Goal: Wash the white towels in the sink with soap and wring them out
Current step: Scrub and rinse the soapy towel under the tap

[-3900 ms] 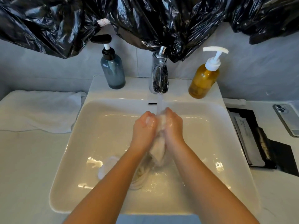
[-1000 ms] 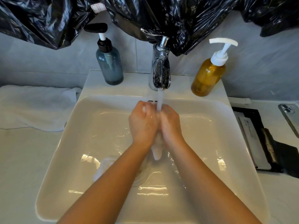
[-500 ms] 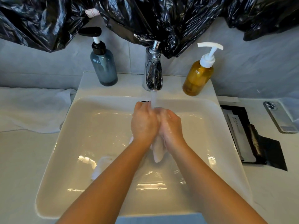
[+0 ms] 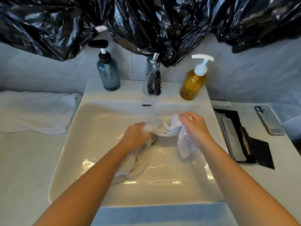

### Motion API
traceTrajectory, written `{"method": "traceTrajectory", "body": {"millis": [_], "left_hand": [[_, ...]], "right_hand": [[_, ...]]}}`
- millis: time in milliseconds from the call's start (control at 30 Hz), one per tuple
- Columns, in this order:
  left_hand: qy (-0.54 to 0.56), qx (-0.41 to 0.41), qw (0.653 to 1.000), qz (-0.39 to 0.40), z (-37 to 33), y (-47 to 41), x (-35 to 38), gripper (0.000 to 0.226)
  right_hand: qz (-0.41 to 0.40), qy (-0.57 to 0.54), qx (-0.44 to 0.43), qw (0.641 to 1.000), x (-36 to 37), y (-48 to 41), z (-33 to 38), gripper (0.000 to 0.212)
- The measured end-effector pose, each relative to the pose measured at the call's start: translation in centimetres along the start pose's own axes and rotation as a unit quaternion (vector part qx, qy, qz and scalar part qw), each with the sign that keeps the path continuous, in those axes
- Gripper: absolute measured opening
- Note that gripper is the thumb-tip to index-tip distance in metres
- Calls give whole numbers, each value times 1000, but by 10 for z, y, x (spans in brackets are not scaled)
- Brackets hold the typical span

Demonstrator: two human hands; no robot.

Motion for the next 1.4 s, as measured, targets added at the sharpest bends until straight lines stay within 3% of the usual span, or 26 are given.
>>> {"method": "traceTrajectory", "body": {"millis": [67,133,233,300,433,533,700,767,1033,1300,1400], "left_hand": [[120,8,993,-20,1,2,-13,17],[152,37,987,-19,-6,9,-30,14],[103,100,990,0,-28,23,-56,16],[35,156,987,4,-48,36,-76,23],[-94,190,977,-28,-56,58,-103,22],[-115,161,978,-68,-41,65,-95,40],[71,86,987,-112,-36,72,-84,26],[125,87,977,-148,-42,76,-103,33],[91,166,965,-181,-86,101,-208,13],[16,215,965,-149,-126,110,-245,24],[92,210,959,-167,-135,108,-247,26]], "right_hand": [[36,104,4,994,-9,3,-8,17],[76,186,17,980,-12,9,-8,24],[212,223,-26,951,2,29,13,79],[292,204,-110,928,22,47,37,95],[206,226,-240,921,39,59,64,37],[177,211,-267,923,40,69,76,40],[144,153,-295,932,32,86,117,31],[133,140,-304,933,25,91,137,28],[151,-1,-273,950,19,106,177,23],[154,-92,-230,956,26,114,196,28],[185,-126,-199,954,31,115,197,31]]}}
Point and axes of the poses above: each hand's wrist, its own y-axis away from the middle knuckle, its own x-axis out of the palm, z = x × y, the point moved 3 cm from there along -y, towards the middle knuckle, and after that the axes turned 13 degrees about -y, right-handed, at the moved point
